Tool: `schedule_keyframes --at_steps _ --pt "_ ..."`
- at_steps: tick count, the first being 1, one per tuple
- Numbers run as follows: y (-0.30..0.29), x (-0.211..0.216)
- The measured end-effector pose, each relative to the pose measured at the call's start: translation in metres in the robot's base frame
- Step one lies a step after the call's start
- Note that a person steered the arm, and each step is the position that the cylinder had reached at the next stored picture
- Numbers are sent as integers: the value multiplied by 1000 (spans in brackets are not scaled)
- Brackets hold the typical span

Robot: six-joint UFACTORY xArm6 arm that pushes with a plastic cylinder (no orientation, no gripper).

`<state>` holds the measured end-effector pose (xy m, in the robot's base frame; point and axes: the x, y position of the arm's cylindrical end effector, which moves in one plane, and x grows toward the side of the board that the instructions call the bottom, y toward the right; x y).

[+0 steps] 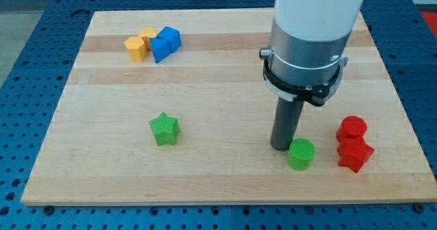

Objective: Slide the green circle closer to the red star

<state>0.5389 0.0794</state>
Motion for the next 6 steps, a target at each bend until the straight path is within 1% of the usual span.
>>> schedule_keyframes --at_steps 1,2,4,5,6 --pt "-46 0" --pt "-60 8" --pt "13 11" --pt "35 11" --pt "0 8"
